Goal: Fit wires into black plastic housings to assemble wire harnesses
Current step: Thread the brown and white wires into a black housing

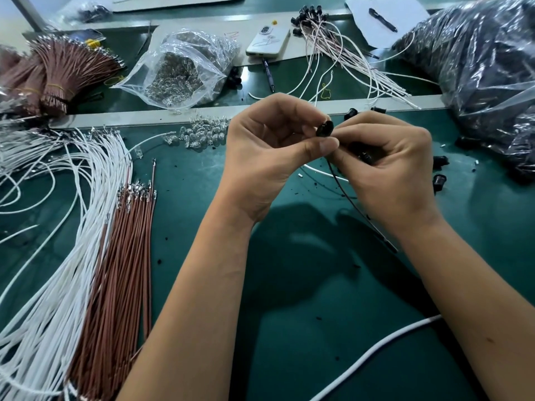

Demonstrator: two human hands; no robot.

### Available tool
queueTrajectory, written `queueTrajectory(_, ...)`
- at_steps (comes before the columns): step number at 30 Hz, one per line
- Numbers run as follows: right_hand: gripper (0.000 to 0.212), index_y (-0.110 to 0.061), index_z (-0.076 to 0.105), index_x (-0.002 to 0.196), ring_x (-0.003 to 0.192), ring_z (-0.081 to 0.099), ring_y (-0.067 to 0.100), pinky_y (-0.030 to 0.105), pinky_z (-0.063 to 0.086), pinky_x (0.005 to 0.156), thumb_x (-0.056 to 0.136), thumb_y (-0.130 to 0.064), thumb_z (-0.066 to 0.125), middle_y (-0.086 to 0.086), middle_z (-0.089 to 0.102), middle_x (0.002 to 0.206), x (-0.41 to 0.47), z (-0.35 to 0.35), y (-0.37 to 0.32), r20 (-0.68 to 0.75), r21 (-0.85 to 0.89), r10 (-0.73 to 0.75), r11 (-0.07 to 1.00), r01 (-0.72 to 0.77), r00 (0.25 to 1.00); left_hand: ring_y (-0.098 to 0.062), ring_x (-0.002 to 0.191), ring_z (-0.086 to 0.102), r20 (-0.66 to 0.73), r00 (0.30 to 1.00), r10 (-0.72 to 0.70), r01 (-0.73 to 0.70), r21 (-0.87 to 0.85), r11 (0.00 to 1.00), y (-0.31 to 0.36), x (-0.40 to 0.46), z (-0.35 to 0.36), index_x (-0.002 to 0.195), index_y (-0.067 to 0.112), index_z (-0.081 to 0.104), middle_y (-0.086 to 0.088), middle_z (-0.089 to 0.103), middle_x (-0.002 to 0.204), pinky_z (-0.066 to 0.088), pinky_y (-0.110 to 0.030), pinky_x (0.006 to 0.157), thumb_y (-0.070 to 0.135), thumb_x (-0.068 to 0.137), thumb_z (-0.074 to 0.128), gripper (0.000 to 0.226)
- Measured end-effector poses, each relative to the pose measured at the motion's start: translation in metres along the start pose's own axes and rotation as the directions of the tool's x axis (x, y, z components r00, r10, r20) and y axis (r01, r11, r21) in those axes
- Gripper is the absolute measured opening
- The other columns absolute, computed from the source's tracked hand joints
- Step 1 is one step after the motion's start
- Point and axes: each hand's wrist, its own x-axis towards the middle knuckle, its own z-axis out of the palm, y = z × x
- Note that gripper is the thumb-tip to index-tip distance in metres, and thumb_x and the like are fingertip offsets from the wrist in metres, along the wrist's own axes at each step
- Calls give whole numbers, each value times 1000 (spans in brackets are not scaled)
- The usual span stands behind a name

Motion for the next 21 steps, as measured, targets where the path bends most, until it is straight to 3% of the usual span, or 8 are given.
queueTrajectory(5,9,-3,81,93,78,70,24,43,56,68,91,-11,80,11,75,89,0,-1,5,14,5,7,1000,-7,1000,-19,77,57,14,1000,-2,1,21,1000,3,0,2,88,4,63,-5,66,83,53,-27,78,-20,67,78,35)
queueTrajectory(10,8,-4,81,95,81,71,21,37,56,71,91,-11,79,8,75,90,0,0,5,20,16,0,1000,0,1000,-22,77,53,32,999,3,-4,19,1000,4,-1,3,86,4,59,-8,61,83,52,-28,75,-21,66,78,37)
queueTrajectory(16,8,-4,81,95,81,71,23,42,57,71,91,-10,79,10,75,91,0,0,4,22,13,-6,1000,6,1000,-19,76,53,45,999,7,-7,0,1000,6,-1,3,86,5,57,-9,58,83,52,-26,74,-23,66,76,39)
queueTrajectory(21,5,-9,80,96,80,70,16,30,53,71,91,-9,79,6,74,89,1,-2,2,9,-13,-24,1000,24,1000,-16,77,57,55,999,3,-3,6,1000,8,-1,4,85,7,53,-11,55,86,51,-27,76,-24,67,74,42)
